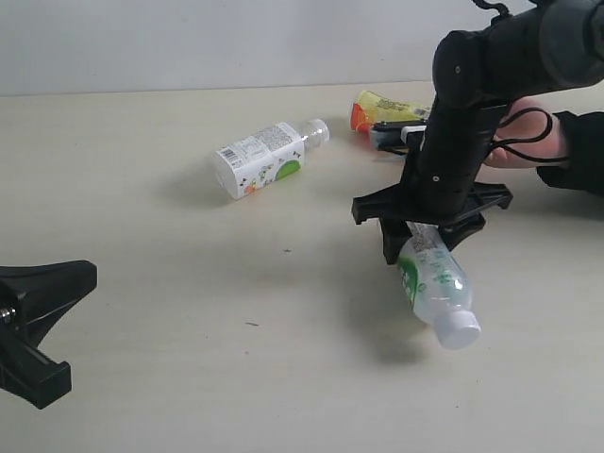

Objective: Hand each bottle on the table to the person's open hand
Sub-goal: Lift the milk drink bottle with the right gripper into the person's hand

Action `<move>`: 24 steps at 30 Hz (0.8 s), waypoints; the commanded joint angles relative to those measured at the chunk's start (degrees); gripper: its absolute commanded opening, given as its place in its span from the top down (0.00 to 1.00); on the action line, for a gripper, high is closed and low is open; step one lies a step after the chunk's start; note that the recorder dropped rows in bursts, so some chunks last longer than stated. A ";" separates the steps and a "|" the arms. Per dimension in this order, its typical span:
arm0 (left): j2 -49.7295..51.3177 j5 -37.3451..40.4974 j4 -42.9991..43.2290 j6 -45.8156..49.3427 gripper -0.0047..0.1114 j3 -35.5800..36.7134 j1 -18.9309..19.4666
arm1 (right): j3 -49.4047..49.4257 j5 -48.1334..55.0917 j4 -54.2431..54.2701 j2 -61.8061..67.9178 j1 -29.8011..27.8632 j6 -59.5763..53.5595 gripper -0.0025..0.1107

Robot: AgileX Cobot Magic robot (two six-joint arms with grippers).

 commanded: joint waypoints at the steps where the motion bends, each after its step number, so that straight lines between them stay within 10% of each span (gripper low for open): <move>1: -0.43 -0.52 0.09 0.15 0.96 0.10 0.14 | -0.38 2.83 0.25 -4.51 0.11 -2.70 0.98; 24: -0.43 -0.52 0.09 0.15 0.96 0.10 0.14 | -24.75 14.77 -5.94 -9.40 -14.03 -5.84 0.98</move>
